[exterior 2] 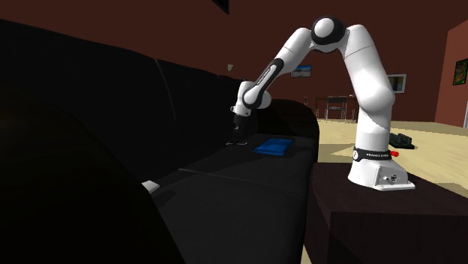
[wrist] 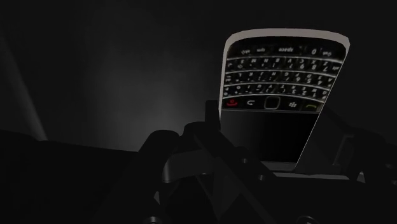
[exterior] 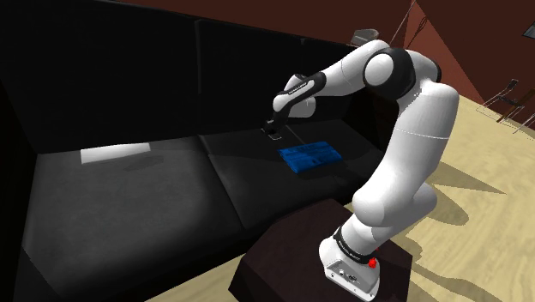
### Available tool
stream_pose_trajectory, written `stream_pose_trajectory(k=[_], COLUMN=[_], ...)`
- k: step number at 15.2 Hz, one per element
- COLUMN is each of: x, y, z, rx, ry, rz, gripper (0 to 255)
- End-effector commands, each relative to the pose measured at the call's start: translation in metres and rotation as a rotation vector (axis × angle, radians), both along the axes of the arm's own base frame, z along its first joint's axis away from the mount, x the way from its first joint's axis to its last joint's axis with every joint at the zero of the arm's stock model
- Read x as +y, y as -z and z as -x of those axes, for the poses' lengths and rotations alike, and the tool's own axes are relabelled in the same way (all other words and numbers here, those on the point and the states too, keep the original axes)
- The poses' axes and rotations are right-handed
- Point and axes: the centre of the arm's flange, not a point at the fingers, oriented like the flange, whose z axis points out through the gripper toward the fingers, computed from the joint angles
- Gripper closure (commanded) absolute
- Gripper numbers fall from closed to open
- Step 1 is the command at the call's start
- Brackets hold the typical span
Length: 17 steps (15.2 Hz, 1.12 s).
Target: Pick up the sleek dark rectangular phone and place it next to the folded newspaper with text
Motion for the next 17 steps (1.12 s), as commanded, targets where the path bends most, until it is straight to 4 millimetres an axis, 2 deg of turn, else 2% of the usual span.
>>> stream_pose_trajectory(k=[1, 3, 11, 12, 17], x=[0.0, 0.0, 0.0, 0.0, 0.0], y=[0.01, 0.02, 0.02, 0.02, 0.02], z=[-0.001, -0.001, -0.001, -0.001, -0.001], rx=[0.0, 0.0, 0.0, 0.0, 0.0], ry=[0.0, 0.0, 0.0, 0.0, 0.0], rz=[0.0, 0.0, 0.0, 0.0, 0.0], gripper=[255, 255, 255, 0, 0])
